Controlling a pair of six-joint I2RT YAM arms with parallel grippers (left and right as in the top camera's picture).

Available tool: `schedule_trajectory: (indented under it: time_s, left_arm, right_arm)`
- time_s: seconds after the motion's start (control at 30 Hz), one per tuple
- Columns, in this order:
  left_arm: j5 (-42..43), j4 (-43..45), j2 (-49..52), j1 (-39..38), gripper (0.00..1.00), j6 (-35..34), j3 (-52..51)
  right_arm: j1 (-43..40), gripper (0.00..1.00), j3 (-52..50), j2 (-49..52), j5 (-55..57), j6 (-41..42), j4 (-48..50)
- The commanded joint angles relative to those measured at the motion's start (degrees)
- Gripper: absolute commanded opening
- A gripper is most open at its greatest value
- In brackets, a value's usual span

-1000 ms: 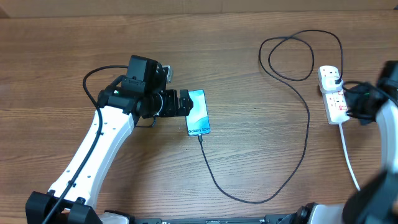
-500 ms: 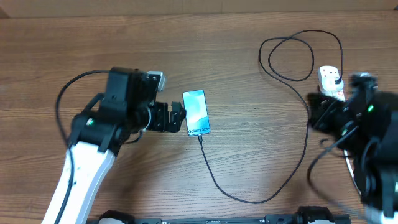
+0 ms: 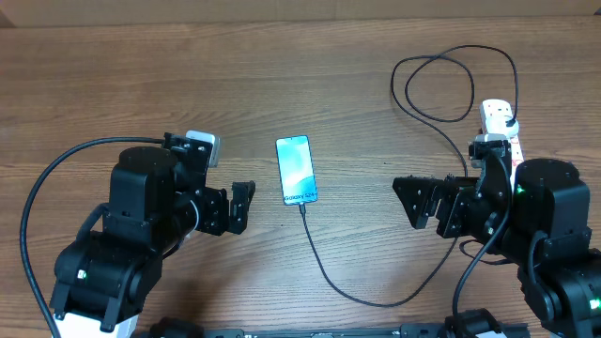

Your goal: Plug charger to phone and switch on socket

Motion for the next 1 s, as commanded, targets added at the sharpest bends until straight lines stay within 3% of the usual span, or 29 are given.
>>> schedule_trajectory:
  time_s: [0.0, 0.97]
  left_arm:
    - [-2.32, -0.07, 0.15, -0.22, 1.0, 0.17, 0.85]
    - [-5.2, -2.6, 15.19, -0.2, 0.99, 0.22, 0.74]
  right_arm:
    - [0.39, 1.0, 0.39, -0.26, 0.07, -0.39, 0.0]
    - [0.39, 1.0, 0.39, -0.26, 0.07, -0.39, 0.0]
